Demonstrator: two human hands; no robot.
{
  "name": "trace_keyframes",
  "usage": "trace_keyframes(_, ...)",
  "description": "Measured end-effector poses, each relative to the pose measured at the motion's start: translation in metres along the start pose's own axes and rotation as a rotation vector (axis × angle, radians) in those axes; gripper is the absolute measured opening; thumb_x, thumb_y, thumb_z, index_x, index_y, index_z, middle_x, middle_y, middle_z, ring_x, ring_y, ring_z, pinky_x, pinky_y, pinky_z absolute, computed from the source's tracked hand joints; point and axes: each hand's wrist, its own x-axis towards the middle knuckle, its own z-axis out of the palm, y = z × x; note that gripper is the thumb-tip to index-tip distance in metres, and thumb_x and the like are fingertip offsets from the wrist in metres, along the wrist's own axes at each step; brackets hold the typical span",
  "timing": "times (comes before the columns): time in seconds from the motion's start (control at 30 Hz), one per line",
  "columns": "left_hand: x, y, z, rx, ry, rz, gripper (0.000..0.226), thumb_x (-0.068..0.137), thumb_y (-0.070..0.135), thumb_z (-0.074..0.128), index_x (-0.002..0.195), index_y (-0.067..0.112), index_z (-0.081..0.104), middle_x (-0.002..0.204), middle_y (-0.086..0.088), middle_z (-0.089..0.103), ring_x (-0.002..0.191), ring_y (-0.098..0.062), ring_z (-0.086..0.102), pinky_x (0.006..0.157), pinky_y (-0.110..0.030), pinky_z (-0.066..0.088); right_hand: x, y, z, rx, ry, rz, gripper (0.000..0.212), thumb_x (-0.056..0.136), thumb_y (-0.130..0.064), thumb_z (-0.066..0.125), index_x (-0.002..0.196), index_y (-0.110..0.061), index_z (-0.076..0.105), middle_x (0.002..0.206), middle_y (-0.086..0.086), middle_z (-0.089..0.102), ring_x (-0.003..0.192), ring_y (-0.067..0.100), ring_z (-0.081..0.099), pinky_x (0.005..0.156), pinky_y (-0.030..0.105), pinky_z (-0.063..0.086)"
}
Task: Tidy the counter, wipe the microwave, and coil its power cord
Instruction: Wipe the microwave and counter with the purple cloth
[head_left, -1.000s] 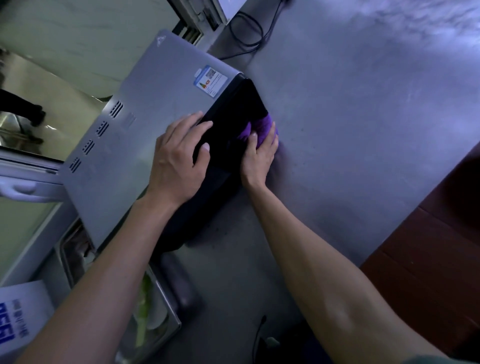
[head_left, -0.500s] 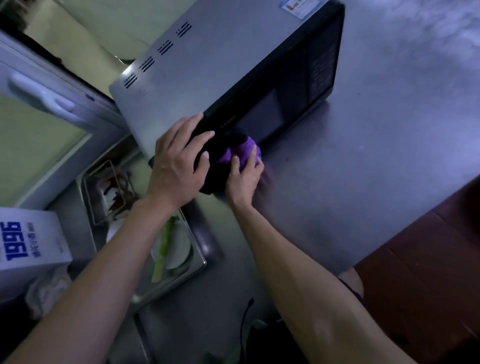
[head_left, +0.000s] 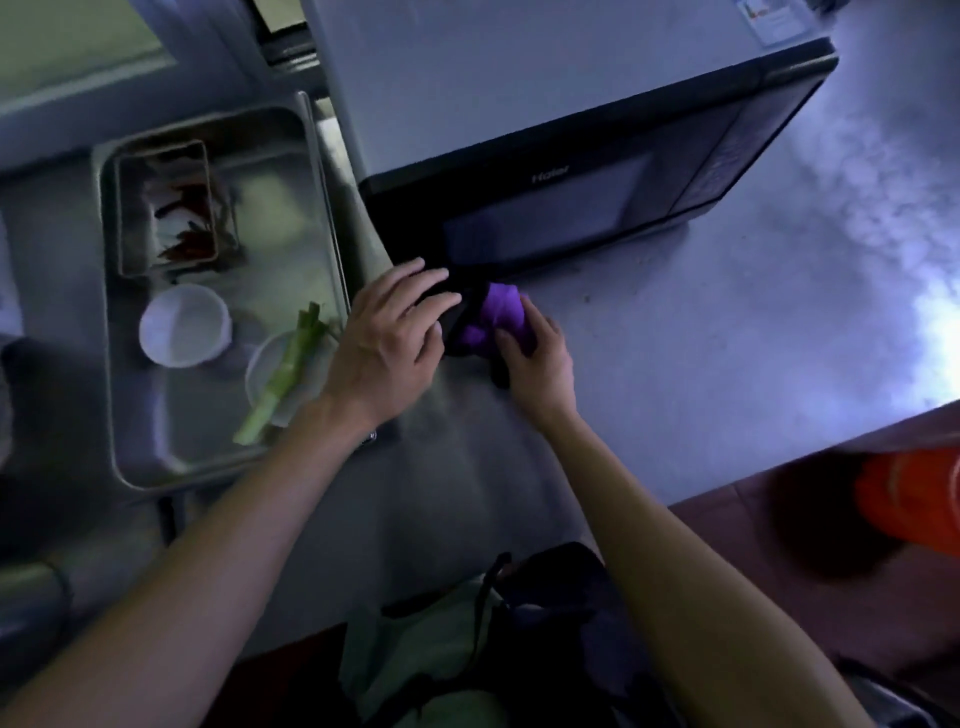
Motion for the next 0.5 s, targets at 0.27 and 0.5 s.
trace_keyframes(0.27, -0.039, 0.015, 0.034, -0.113, -0.248, -0.34, 0.037, 0.089, 0.006, 0.059, 0.124, 0.009, 0.067, 0.13, -0.007, 0.063, 0.123, -0.028, 0.055, 0.1, -0.047, 0.046, -0.015, 0.023, -0.002, -0.45, -0.178, -0.176, 0.054, 0.098, -0.044, 0.053, 0.149, -0.03, 0.041, 0.154, 0.006, 0.036, 0.136, 0.032, 0.035, 0.109, 0.051, 0.035)
trace_keyframes(0.5, -0.062, 0.026, 0.067, -0.07, -0.336, -0.433, 0.038, 0.091, 0.014, 0.059, 0.128, 0.012, 0.064, 0.135, -0.003, 0.058, 0.124, -0.025, 0.051, 0.092, -0.051, 0.05, -0.017, 0.043, -0.033, -0.745, -0.289, -0.491, 0.048, 0.101, -0.024, 0.054, 0.148, -0.017, 0.046, 0.158, 0.012, 0.034, 0.148, 0.032, 0.026, 0.112, 0.051, 0.035)
